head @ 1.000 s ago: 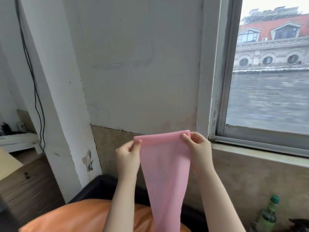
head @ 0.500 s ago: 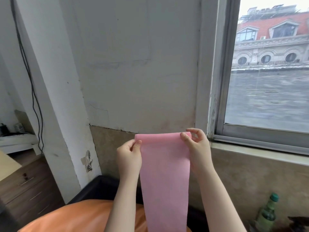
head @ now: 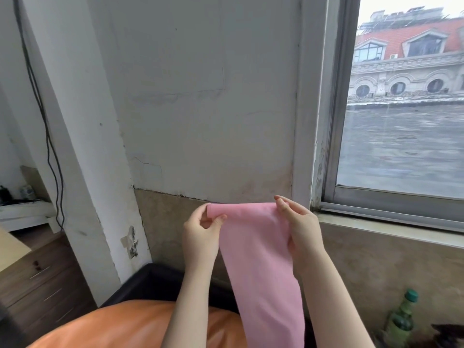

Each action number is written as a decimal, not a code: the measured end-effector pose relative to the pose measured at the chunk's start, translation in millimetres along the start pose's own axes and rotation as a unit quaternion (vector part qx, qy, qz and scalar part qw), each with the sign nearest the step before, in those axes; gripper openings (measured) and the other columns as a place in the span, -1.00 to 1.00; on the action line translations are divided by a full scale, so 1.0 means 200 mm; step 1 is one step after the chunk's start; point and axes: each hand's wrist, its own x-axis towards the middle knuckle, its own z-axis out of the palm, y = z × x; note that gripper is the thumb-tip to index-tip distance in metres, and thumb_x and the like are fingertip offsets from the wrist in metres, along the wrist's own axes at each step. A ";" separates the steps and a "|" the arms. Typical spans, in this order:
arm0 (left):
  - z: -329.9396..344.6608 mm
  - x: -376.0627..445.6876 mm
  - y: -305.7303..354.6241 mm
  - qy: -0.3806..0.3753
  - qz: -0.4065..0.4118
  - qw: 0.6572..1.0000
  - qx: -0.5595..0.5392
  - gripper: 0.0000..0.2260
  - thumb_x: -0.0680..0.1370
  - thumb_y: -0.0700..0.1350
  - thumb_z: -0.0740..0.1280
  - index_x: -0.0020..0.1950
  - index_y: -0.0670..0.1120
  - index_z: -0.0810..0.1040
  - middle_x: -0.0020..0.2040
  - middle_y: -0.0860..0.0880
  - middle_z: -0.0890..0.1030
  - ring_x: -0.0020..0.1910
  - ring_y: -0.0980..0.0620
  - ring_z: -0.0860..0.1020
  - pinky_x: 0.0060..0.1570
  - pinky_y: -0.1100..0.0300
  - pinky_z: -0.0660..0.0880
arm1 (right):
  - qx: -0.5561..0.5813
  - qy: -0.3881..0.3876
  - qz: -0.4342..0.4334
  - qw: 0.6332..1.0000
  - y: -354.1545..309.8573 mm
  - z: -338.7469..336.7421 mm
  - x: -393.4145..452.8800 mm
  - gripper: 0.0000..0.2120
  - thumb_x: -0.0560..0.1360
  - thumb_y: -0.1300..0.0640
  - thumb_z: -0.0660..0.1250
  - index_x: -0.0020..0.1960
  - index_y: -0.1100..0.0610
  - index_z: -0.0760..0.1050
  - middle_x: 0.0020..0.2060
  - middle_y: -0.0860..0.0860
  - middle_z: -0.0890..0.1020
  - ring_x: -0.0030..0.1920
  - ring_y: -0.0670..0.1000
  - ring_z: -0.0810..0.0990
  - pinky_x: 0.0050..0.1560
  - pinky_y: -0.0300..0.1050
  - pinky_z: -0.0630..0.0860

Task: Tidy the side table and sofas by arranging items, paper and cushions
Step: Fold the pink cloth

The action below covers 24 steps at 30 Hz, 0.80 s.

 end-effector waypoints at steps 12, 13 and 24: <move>-0.02 0.02 -0.06 0.117 0.005 0.992 0.035 -0.81 0.55 -0.13 0.34 -0.21 -0.20 0.59 -0.22 -0.03 0.51 -0.31 0.12 0.43 -0.33 0.43 0.29 | -0.165 -0.027 -0.079 0.983 0.01 0.02 0.00 -0.45 0.33 -0.10 0.32 -0.27 0.45 0.38 -0.34 0.08 0.26 -0.29 0.09 0.17 -0.27 -0.10 0.08; -0.02 0.01 -0.06 0.122 0.008 0.992 0.030 -0.80 0.55 -0.13 0.34 -0.20 -0.23 0.60 -0.20 -0.04 0.51 -0.29 0.10 0.43 -0.32 0.43 0.29 | -0.168 -0.024 -0.090 0.981 0.01 0.03 0.00 -0.48 0.35 -0.11 0.31 -0.30 0.41 0.38 -0.34 0.08 0.24 -0.28 0.09 0.14 -0.30 -0.10 0.05; -0.02 -0.01 -0.02 0.004 -0.013 0.998 -0.061 -0.75 0.50 -0.18 0.41 0.13 0.04 0.55 -0.01 0.13 0.59 -0.13 0.34 0.54 -0.16 0.46 0.42 | -0.168 0.003 -0.111 0.980 0.02 0.05 0.00 -0.76 0.52 0.11 0.33 -0.31 0.02 0.63 -0.47 -0.16 0.60 -0.37 -0.19 0.46 -0.31 -0.29 0.34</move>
